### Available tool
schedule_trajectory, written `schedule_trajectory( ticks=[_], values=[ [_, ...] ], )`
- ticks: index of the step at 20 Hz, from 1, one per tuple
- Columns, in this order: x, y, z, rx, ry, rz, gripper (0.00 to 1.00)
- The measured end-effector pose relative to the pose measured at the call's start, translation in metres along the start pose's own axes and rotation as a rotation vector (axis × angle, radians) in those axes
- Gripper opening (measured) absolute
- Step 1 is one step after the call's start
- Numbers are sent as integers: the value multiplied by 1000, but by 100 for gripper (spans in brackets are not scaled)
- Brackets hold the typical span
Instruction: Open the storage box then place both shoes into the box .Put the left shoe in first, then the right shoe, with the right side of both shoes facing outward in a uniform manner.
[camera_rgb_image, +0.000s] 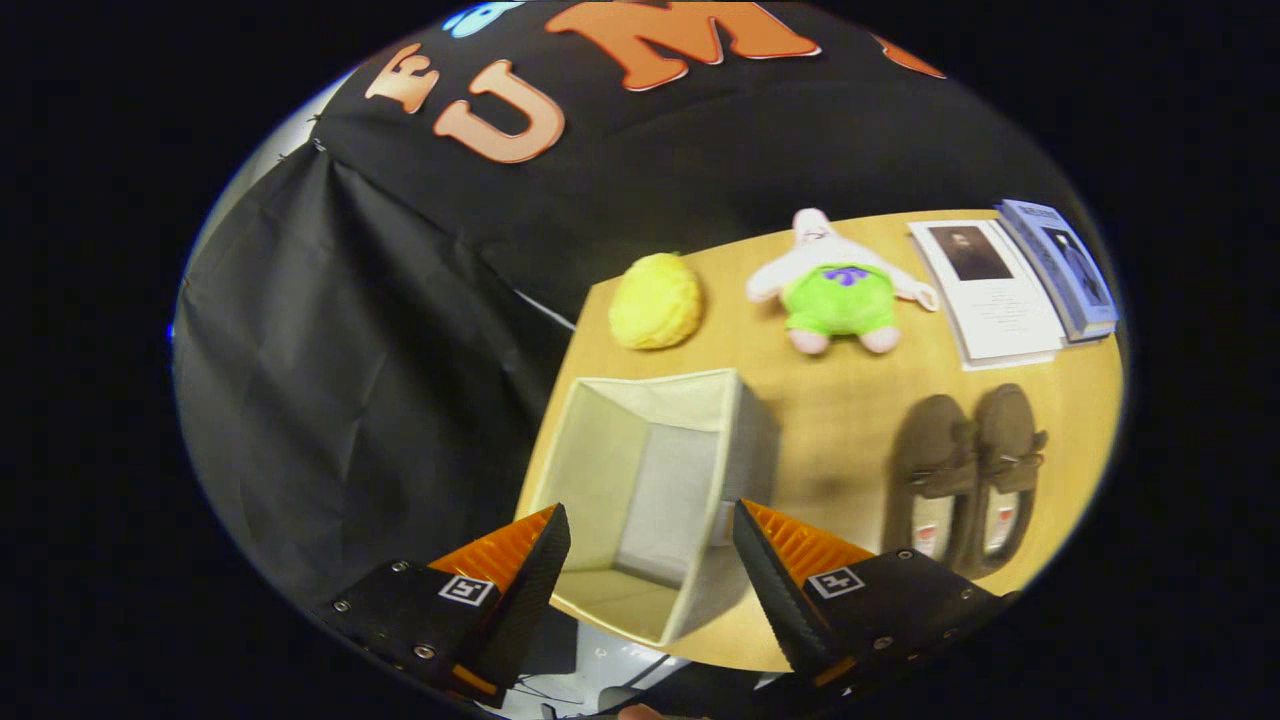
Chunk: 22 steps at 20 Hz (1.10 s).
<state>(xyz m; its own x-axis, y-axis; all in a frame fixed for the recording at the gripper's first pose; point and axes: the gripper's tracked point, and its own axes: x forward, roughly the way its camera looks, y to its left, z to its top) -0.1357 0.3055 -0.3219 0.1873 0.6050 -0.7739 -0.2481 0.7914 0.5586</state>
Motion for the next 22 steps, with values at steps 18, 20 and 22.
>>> schedule_trajectory(
  ticks=[18, 20, 22],
  values=[
    [14, -198, -40, -293, -3, -363, 75],
    [19, -209, -34, -333, -30, -389, 74],
    [27, -215, -32, -369, -40, -400, 71]
  ],
)
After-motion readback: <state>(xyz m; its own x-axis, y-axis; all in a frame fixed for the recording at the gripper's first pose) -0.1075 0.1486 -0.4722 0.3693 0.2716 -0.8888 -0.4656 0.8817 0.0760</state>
